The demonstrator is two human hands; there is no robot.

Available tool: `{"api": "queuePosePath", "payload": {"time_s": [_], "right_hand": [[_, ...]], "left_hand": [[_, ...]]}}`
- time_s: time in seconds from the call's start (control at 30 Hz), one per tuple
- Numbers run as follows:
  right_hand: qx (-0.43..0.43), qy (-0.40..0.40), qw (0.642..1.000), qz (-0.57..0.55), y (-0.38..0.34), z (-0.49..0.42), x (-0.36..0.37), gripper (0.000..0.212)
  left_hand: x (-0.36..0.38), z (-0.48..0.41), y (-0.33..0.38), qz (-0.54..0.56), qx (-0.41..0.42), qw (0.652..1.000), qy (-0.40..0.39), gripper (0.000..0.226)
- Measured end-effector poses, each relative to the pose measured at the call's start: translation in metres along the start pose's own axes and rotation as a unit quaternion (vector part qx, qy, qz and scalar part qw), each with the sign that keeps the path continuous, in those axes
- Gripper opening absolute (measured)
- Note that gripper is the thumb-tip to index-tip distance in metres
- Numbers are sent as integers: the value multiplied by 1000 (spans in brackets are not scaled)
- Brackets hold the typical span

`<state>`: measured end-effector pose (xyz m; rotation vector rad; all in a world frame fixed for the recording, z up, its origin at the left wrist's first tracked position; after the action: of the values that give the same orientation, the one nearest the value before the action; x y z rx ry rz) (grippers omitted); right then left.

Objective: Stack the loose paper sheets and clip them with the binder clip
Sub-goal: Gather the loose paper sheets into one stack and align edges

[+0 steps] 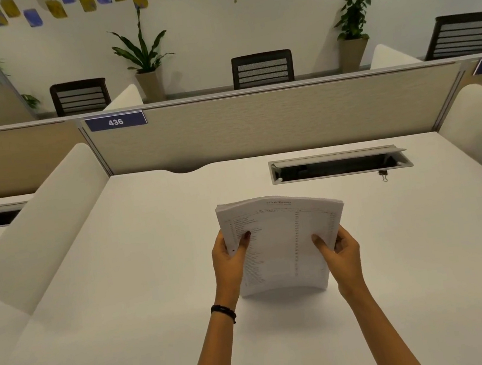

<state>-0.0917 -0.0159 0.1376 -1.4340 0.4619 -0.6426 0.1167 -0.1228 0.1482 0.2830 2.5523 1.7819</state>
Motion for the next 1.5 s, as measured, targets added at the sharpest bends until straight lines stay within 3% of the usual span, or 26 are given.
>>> {"api": "queuePosePath", "payload": {"time_s": [0.5,0.63,0.77,0.93,1.07,1.17,1.27,1.5], "right_hand": [[8,10,1000,15,2,-7,-6,17],[7,7,1000,11,2,-6,-8,17],[9,3,1000,10,3,-7,-8,20],[10,-6,1000,13,4,-9,-9,18],[10,-4,1000,24,7,-15,-10,16],[5,4,999,33,7,-21,-11,21],[6,7,999,34,6,-25,-9,20],[18,-8,999,34,2,-36,-4,9]], "left_hand": [[10,-4,9,-6,-3,1000,4,13],[14,-27,36,-7,13,998,64,25],[24,-50,46,-38,-21,998,52,28],[24,-51,41,-51,-34,997,48,13],[25,-40,36,-37,3,999,22,28],[24,-28,20,-45,17,999,-7,28],[17,-20,1,-72,22,997,13,18],[15,-26,-16,-93,27,995,34,27]]}}
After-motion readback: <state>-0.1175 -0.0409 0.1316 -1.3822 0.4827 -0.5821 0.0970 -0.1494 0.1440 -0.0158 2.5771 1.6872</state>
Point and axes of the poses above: each hand's wrist, its own z-axis away from the middle knuckle, its own x-axis out of the palm, y = z × x, the point moved 6 cm from there along -z, towards the middle knuckle, and after that the axes turned 12 degrees about x, right-handed, at the moved point
